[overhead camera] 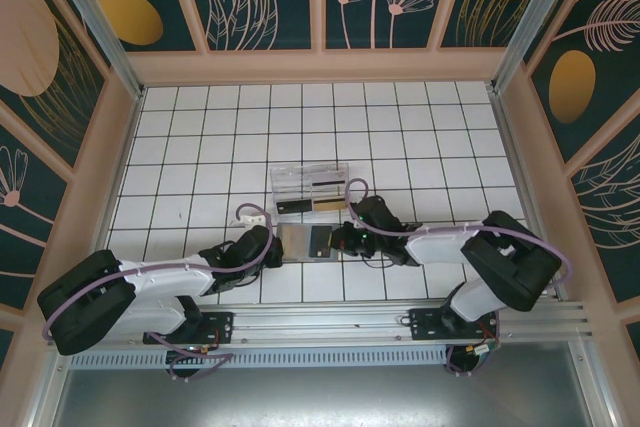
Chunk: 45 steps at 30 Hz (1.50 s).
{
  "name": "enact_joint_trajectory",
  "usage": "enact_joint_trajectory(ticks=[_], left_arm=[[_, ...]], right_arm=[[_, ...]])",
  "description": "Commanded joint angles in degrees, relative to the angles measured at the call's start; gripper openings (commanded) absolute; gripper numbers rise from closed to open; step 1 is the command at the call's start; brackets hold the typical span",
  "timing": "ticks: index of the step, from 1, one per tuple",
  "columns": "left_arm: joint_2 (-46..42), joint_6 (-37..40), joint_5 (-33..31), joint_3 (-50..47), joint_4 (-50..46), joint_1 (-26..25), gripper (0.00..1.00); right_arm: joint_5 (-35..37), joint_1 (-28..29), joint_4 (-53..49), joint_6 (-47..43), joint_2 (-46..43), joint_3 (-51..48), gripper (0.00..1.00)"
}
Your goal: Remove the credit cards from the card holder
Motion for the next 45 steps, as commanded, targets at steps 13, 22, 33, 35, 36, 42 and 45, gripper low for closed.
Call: enact_joint_trajectory(ticks=[13,22,33,35,36,42,45], left_arm=[[-5.8,0.3,-1.6,1.9,-8.0,0.2,0.44],[-24.9,0.3,-9.5,3.9,-19.2,0.2,0.99],[-48.4,-3.6,-19.2,1.9,-32.6,0.2,0.99],[-51.4,-3.8,-20.0,1.5,-34.2,0.2,0.99],[-52.4,-3.9,-20.1,1.4,-34.6,0.2,0.99],[-54.5,-4.2,-20.6,0.9,-36.7,0.2,0.99],[-54.5,-4.5,-20.5,0.5,-36.6,0.2,0.99]], right_arm=[[10.3,-4.1,-25.3,-14.5,-20.5,5.0,0.0],[18.9,1.4,-36.8,-38.5,-9.9,25.6,0.0],[39.4,15.6,-44.0,-72.6,10.1,43.2,0.0],[42.2,17.3,-43.8,-77.2,12.3,44.5,0.0],[43.6,18.1,-43.2,-79.2,13.0,44.5,0.0],[48.4,22.4,-39.2,-91.1,16.2,44.0,0.0],[48.8,23.1,-39.9,-92.1,17.9,45.6,0.0]])
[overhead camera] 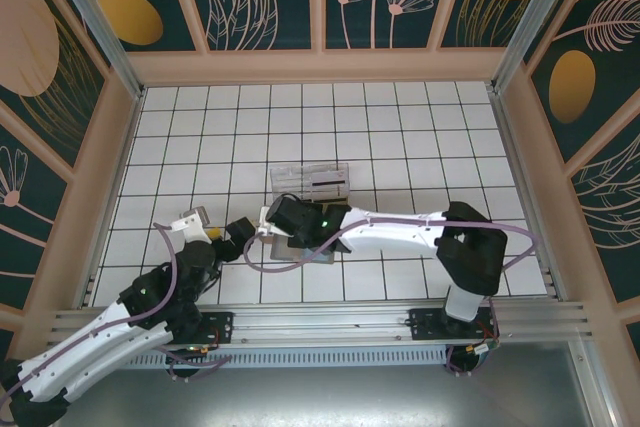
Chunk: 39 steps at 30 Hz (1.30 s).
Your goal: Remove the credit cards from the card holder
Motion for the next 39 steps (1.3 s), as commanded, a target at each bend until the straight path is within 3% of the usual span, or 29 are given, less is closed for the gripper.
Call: enact_joint_trajectory(ticks=[1,6,33,34,35,36,37,39], left_arm=[[-0.4,-0.8,-1.4,-1.0,-1.7,0.2,0.99],[-0.4,-0.7,-1.4,-1.2,-1.3,0.1,0.99],[-0.8,-0.8,0.1,-2.7,-0.5,0.2,0.99],[-1.0,-0.8,0.2,-2.8,-0.6,0.1,0.99],[-1.0,-0.9,0.3,-2.8,-0.5,0.1,0.99],[-1.2,-0.8,0.3,-3.0,-0.6,0.2,0.98],[-1.3,-0.8,0.4,-3.1,-0.5,0.2,0.99],[-1.5,-0.8,0.4,-3.2,-0.4,0.2,0.99]], right_arm=[[3.9,0.5,0.6,-6.2,2.1,2.3,0.0],[7.2,0.7,2.9,-9.2,3.8,1.3,0.0],[8.9,-1.3,6.7,-9.3,9.7,2.8,0.0],[9.2,-1.4,6.2,-8.4,10.0,3.4,0.02],[9.5,-1.7,5.5,-7.3,10.4,4.3,0.16],[9.5,-2.0,4.4,-6.3,10.9,5.3,0.37],[9.8,-2.1,4.3,-5.7,11.3,5.8,0.42],[10.5,-2.4,5.1,-5.5,11.7,6.1,0.42]])
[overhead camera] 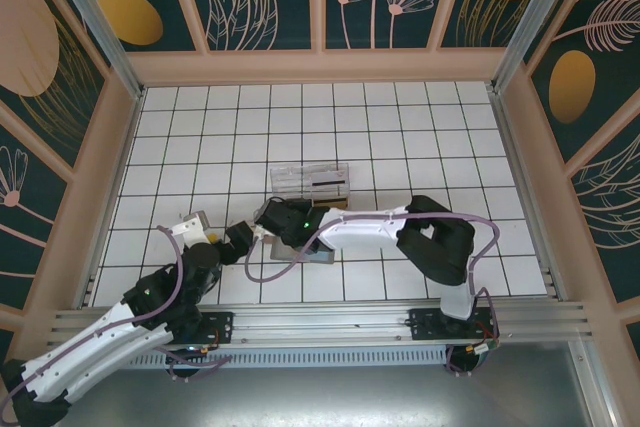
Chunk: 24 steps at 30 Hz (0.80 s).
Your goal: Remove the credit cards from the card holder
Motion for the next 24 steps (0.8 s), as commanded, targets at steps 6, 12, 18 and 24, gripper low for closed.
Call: enact_joint_trajectory(ticks=[6,12,18,24], left_arm=[[-0.8,-0.1,2.0,-1.1,1.3,-0.3,0.99],[-0.8,-0.1,2.1,-1.4,1.4,-0.4,0.99],[-0.8,-0.2,2.3,-1.6,1.6,-0.4,0.99],[-0.3,-0.2,2.4,-1.7,2.1,-0.3,0.98]], right_arm=[[7.0,-2.9,2.5,3.7,2.1,2.5,0.41],[10.0,-4.7,4.5,5.2,1.8,3.1,0.38],[8.8,-4.7,3.6,7.5,0.1,2.3,0.38],[6.4,-4.3,1.7,15.1,-5.6,-0.9,0.4]])
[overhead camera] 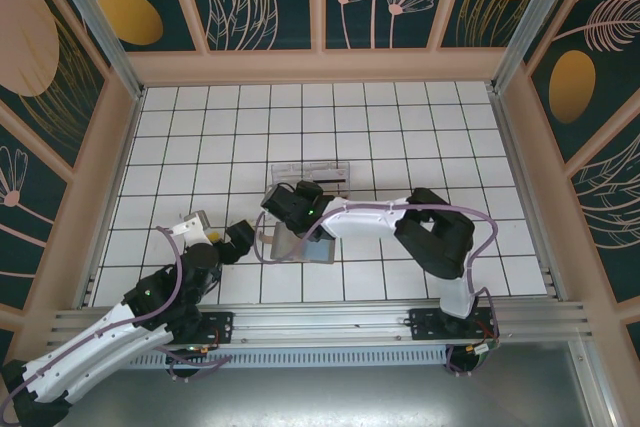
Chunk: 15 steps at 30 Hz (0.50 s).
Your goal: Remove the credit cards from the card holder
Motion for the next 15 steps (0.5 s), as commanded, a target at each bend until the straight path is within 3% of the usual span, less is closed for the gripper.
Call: enact_joint_trajectory(ticks=[1,15], left_arm=[[0.3,0.6,1.5,-1.1,-0.2,-0.4,0.99],[12.8,2.7,5.4,0.3,10.2,-0.4,0.99]], right_arm=[[-1.4,0.3,-0.6,8.4,-6.9,-1.4,0.41],[-8.2,-0.1,2.3,41.8,-29.6,-19.5,0.44]])
